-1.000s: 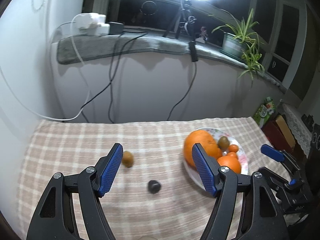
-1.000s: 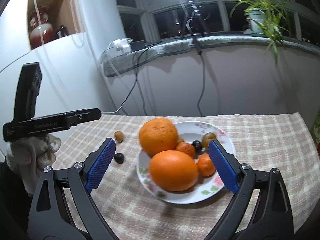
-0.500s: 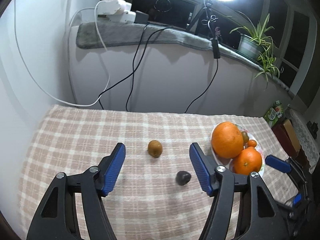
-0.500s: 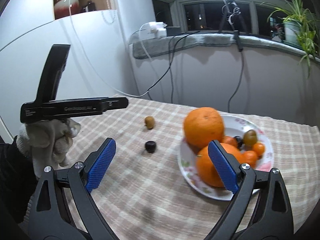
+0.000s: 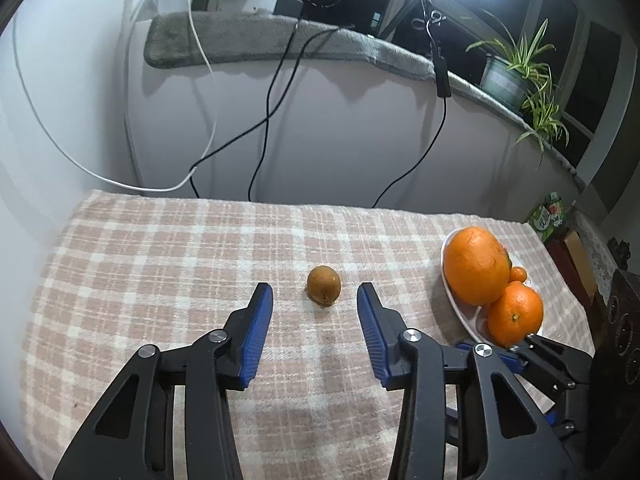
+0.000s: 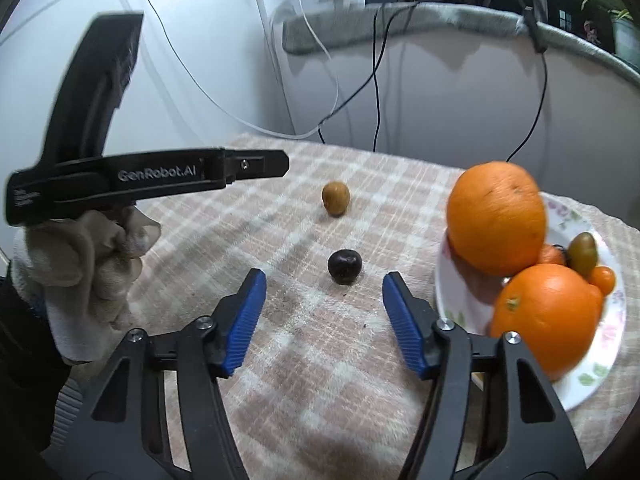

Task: Organize fruits
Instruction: 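Move both open tools from the plate toward the small brown kiwi and dark plum, then close the left tool on the small brown kiwi while the right tool closes on the dark plum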

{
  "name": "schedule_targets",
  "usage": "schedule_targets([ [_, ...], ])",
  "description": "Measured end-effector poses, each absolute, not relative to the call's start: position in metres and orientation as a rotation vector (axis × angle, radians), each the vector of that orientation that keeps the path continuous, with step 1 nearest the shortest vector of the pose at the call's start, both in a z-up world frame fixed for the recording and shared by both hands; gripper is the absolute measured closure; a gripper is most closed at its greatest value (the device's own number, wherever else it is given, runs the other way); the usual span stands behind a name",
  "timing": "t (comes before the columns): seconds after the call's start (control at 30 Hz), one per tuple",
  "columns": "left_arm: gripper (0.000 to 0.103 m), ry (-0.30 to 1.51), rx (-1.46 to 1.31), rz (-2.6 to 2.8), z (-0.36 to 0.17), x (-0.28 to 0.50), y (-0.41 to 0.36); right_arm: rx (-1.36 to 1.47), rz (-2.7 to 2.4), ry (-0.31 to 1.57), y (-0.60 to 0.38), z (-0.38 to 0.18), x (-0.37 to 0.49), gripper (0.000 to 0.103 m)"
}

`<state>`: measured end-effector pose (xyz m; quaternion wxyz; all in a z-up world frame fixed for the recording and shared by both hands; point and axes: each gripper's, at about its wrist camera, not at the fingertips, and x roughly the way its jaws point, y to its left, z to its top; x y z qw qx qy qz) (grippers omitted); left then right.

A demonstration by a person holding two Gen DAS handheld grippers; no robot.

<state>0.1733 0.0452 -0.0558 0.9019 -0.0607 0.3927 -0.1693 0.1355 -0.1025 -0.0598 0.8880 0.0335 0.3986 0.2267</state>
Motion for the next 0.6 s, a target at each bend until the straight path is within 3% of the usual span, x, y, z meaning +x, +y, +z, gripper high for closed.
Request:
schedule_targets([
  [0.1,0.064,0.827,-0.122,-0.366,-0.062,0.179,0.041,0.068,0.47,0.86,-0.099,-0.068,0.144,0.051],
  [0.6,0.067,0.884,-0.084,-0.396,-0.085,0.206,0.023,0.013,0.446,0.899,-0.087,-0.081,0.172,0.06],
])
